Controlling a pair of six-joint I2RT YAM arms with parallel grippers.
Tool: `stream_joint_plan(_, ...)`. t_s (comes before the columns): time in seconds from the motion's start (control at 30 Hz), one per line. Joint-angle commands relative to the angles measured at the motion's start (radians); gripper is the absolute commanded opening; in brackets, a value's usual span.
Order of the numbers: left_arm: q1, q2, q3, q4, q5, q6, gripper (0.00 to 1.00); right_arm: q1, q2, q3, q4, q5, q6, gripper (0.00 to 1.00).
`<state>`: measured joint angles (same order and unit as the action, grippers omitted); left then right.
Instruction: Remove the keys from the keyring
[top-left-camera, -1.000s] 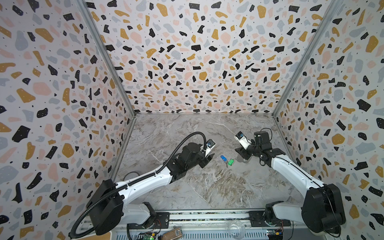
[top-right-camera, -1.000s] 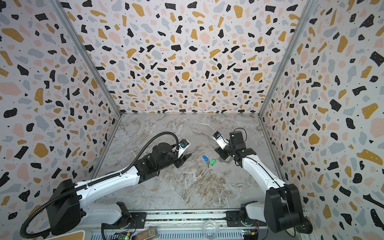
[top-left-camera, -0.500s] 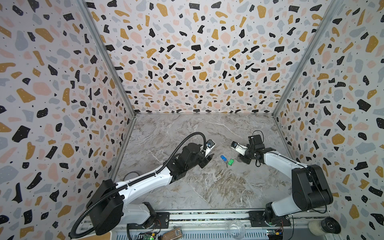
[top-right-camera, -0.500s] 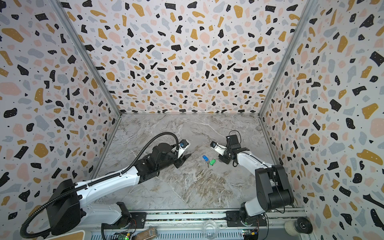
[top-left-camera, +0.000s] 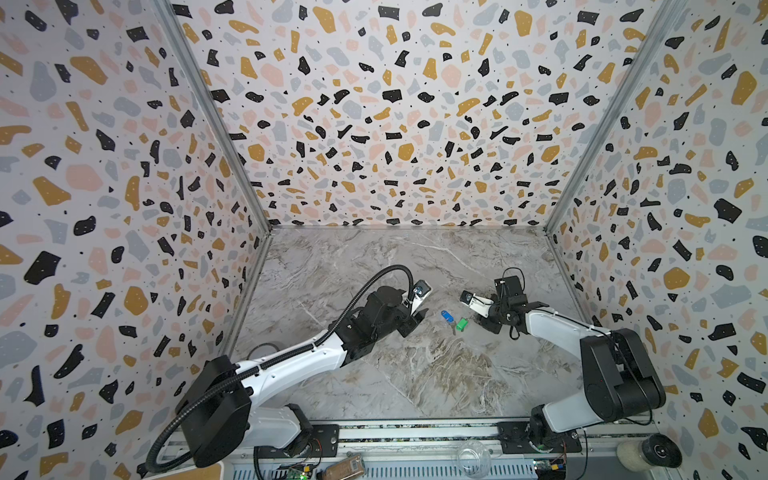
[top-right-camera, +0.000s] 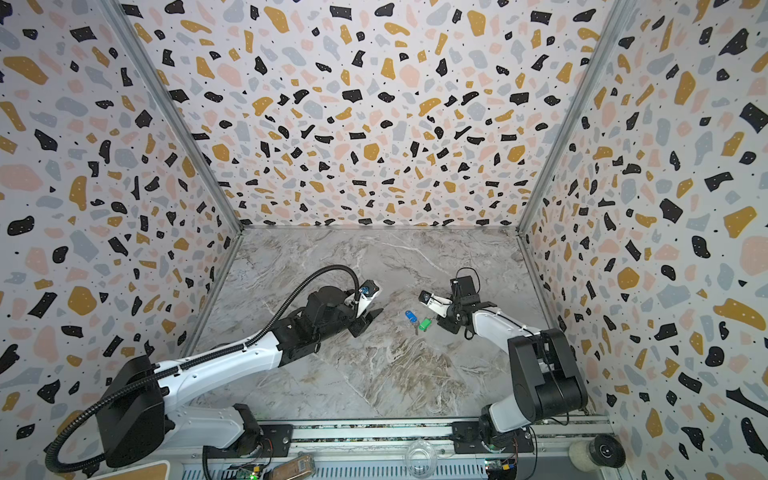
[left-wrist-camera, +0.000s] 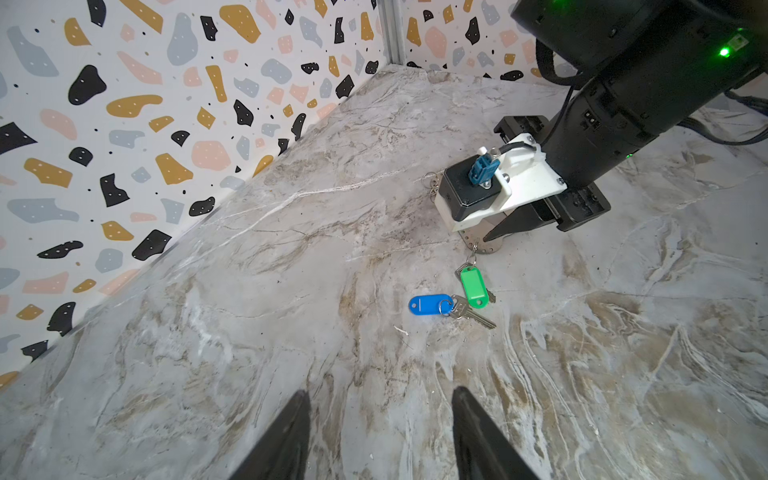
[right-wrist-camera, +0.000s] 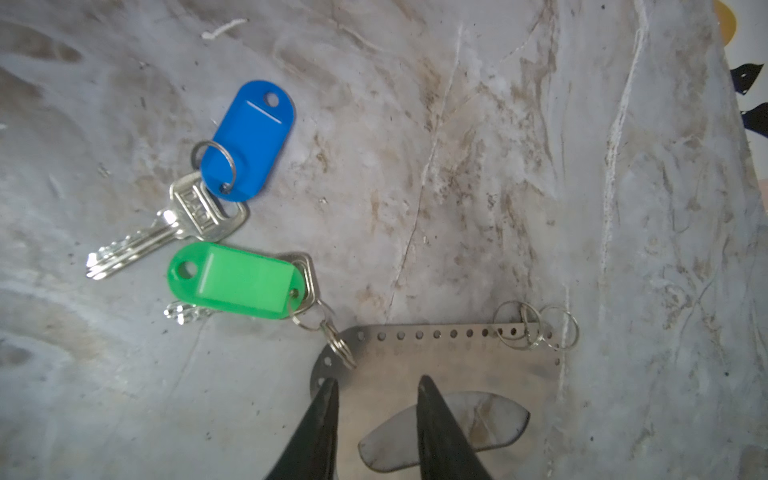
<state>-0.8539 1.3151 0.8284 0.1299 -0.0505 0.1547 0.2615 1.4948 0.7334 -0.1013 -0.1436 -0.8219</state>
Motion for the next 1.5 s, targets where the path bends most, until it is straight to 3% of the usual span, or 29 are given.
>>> stream_joint_plan(0.0,-0.004,0.001,-0.001,0.017,-0.009,0.013,0.56,0.014,0.014,-0.010,0.025,0.009,-0.017,0.33)
stream_joint_plan(0.33,-0.004,0.002,0.002,0.010,-0.012,0.012,0.56,0.021,0.034,-0.016,0.024,-0.006,-0.033,0.31)
stream_joint_plan(0.73,-0.004,0.004,0.005,0.004,-0.014,0.011,0.56,0.032,0.044,-0.025,0.024,-0.003,-0.051,0.17)
stream_joint_plan(0.93,-0.004,0.003,0.006,0.004,-0.013,0.012,0.56,0.039,0.008,-0.035,0.026,0.012,-0.068,0.09)
stream_joint_plan(1.47,-0.004,-0.043,0.014,-0.003,-0.022,0.008,0.55,0.082,-0.158,-0.021,-0.060,-0.045,-0.096,0.02)
